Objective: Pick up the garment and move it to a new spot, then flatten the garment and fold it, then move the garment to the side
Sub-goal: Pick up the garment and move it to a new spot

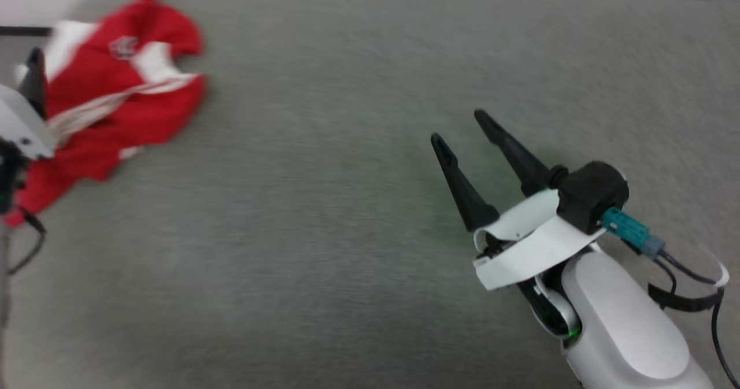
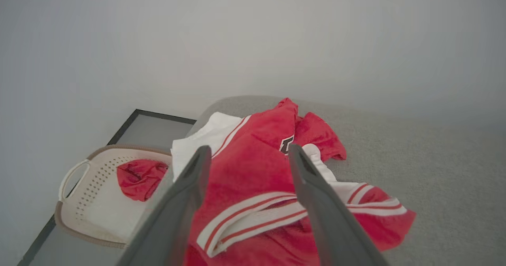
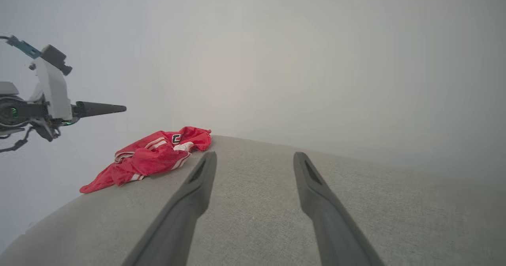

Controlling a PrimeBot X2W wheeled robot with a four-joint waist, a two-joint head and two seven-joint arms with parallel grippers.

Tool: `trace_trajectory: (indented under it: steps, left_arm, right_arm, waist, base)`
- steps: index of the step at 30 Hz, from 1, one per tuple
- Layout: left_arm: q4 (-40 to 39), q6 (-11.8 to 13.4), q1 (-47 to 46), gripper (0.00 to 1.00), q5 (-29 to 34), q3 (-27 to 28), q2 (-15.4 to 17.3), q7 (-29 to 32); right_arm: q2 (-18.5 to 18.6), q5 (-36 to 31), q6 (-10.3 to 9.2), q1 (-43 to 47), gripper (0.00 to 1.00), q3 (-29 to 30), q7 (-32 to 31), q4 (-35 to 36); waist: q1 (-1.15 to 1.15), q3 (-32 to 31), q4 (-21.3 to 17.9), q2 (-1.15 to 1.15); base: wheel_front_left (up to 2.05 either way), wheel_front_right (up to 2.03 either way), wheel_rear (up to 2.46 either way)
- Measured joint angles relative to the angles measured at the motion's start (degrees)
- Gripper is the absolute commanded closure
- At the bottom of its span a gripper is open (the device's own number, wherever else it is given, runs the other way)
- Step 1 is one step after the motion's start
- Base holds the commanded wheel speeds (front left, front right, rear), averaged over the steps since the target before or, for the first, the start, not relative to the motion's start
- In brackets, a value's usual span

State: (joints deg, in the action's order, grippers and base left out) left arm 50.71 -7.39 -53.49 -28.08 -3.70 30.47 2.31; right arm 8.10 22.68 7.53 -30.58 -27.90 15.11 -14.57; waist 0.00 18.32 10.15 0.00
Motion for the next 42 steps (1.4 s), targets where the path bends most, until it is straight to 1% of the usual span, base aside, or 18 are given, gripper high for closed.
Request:
trace_trajectory:
  steps: [4,8,12,14,17,20,21,22,23,27,32,34,39,42]
  left_arm:
    - [3.85,-0.03,-3.25,0.0,-4.93,-1.72,3.01,8.0]
    - [7.12,-0.11,-5.27,0.0,-7.58,-3.18,5.67,14.03]
    - [11.92,-0.1,-7.14,0.0,-11.04,-2.47,6.52,21.32]
    - [13.68,-0.09,-8.94,0.0,-11.72,-2.33,7.81,25.24]
    - [15.43,0.59,-11.23,0.0,-11.81,-2.36,9.34,28.11]
    - [16.17,0.85,-12.48,0.0,-11.77,-2.58,10.43,28.87]
    - [16.33,0.85,-12.82,0.07,-11.74,-2.64,10.79,28.86]
    - [16.45,0.86,-13.21,0.92,-11.67,-2.72,11.04,28.76]
    - [16.45,0.86,-13.33,1.0,-11.57,-2.97,11.11,28.38]
    - [16.18,0.85,-13.07,1.0,-11.62,-3.12,10.57,23.16]
    - [16.27,0.79,-11.59,1.0,-11.51,-4.14,9.6,17.64]
    - [15.85,0.58,-10.85,1.0,-11.38,-4.92,8.57,15.58]
    - [11.91,0.05,-8.85,1.0,-12.32,-7.97,4.78,10.43]
    - [8.6,0.02,-8.33,1.0,-14.11,-9.56,4.77,8.15]
  right_arm:
    - [-0.03,-0.52,0.0,-1.79,0.0,-0.26,0.0,2.26]
    - [0.02,-0.67,0.0,-2.36,0.0,-0.85,0.0,4.64]
    - [0.47,-1.11,0.0,-2.49,0.0,-1.31,0.0,6.46]
    - [0.7,-1.12,0.0,-2.47,0.0,-1.3,0.0,6.89]
    - [0.97,-1.41,0.0,-2.44,0.0,-1.03,0.0,7.31]
    - [1.08,-1.66,0.0,-2.31,0.0,-1.04,0.0,7.67]
    - [1.14,-1.69,0.0,-2.26,0.0,-1.14,0.0,7.7]
    - [1.21,-1.69,0.0,-2.26,0.0,-1.25,0.0,7.78]
    - [1.27,-1.7,0.0,-2.26,0.0,-1.38,0.0,7.81]
    - [1.27,-1.74,0.0,-2.27,0.0,-2.0,0.0,7.77]
    - [1.26,-1.69,0.0,-2.21,0.0,-1.99,0.0,7.2]
    - [1.47,-1.62,0.0,-1.82,0.0,-1.62,0.0,6.68]
    - [1.45,-1.38,0.0,0.22,0.0,-0.13,0.0,5.38]
    - [1.34,-1.07,0.0,1.63,0.0,1.04,0.0,4.83]
  waist:
    - [0.0,3.74,-4.54,0.0]
    - [0.0,7.25,-8.76,0.0]
    - [0.0,10.43,-12.37,0.0]
    - [0.0,11.78,-13.98,0.0]
    - [0.0,13.7,-15.89,0.0]
    - [0.0,15.35,-17.23,0.0]
    - [0.0,15.79,-17.58,0.0]
    - [0.0,16.16,-17.87,0.0]
    - [0.0,16.42,-18.06,0.0]
    - [0.0,16.02,-18.18,0.0]
    - [0.0,13.86,-17.47,0.0]
    - [0.0,12.56,-16.95,0.0]
    - [0.0,8.52,-15.52,0.0]
    - [0.0,5.76,-14.69,0.0]
  base:
    - [0.0,0.0,0.0]
    - [0.0,0.0,0.0]
    - [0.0,0.0,0.0]
    - [0.0,0.0,0.0]
    - [0.0,0.0,0.0]
    - [0.0,0.0,0.0]
    - [0.0,0.0,0.0]
    - [0.0,0.0,0.0]
    - [0.0,0.0,0.0]
    - [0.0,0.0,0.0]
    - [0.0,0.0,0.0]
    - [0.0,0.0,0.0]
    - [0.0,0.0,0.0]
    - [0.0,0.0,0.0]
